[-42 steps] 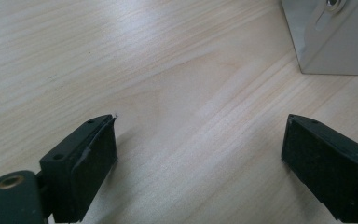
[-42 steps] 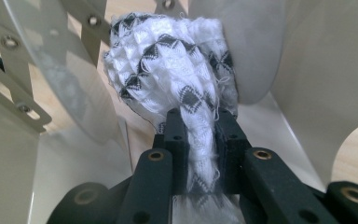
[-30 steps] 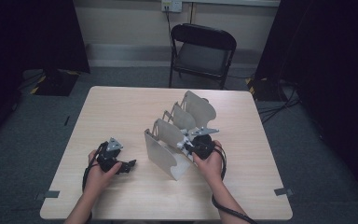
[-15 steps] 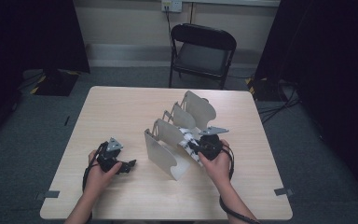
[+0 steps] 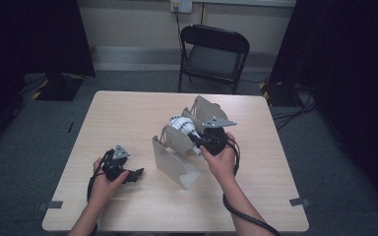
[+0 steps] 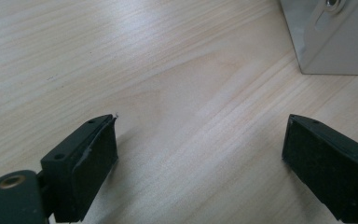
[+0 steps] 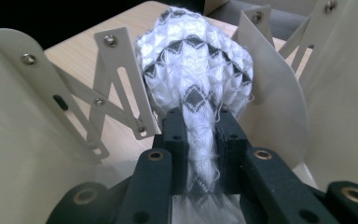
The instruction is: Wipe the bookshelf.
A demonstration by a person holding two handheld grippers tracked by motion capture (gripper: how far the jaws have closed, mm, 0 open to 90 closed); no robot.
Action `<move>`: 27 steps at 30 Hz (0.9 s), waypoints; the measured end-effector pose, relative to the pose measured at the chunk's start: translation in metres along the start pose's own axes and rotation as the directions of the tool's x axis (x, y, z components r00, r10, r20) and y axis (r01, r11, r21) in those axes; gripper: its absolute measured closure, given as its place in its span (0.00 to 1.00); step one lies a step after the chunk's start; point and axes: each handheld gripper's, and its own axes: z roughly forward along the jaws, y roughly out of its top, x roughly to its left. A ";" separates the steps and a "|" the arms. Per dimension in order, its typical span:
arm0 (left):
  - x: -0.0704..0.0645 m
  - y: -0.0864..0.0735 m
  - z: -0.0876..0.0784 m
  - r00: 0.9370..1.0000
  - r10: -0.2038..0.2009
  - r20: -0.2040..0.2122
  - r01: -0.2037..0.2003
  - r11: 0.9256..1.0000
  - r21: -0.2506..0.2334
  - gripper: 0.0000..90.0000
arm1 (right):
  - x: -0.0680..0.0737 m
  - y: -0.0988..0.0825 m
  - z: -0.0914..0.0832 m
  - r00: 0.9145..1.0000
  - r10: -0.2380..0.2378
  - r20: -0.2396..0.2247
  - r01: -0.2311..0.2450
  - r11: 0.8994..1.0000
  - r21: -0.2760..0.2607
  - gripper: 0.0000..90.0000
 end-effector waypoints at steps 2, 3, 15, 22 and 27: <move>0.000 0.000 0.000 1.000 0.000 0.000 0.000 1.000 -0.002 0.11 | -0.004 -0.005 0.002 1.000 0.015 0.002 -0.015 1.000 0.015 0.87; 0.000 0.000 0.000 1.000 0.000 0.001 0.000 1.000 -0.001 0.11 | -0.007 -0.011 0.004 1.000 0.006 0.013 -0.007 0.999 0.044 0.87; 0.000 0.000 0.000 1.000 0.000 0.000 0.000 1.000 -0.001 0.11 | -0.004 -0.047 0.025 0.999 -0.034 0.014 0.031 0.986 0.163 0.87; 0.000 0.000 0.000 1.000 0.001 0.002 -0.001 1.000 0.000 0.11 | -0.004 -0.067 0.032 0.999 -0.037 0.012 0.034 0.973 0.228 0.87; 0.000 0.000 0.000 1.000 0.002 0.002 -0.002 1.000 0.001 0.11 | -0.008 -0.066 0.024 0.999 -0.029 0.018 0.024 0.973 0.228 0.87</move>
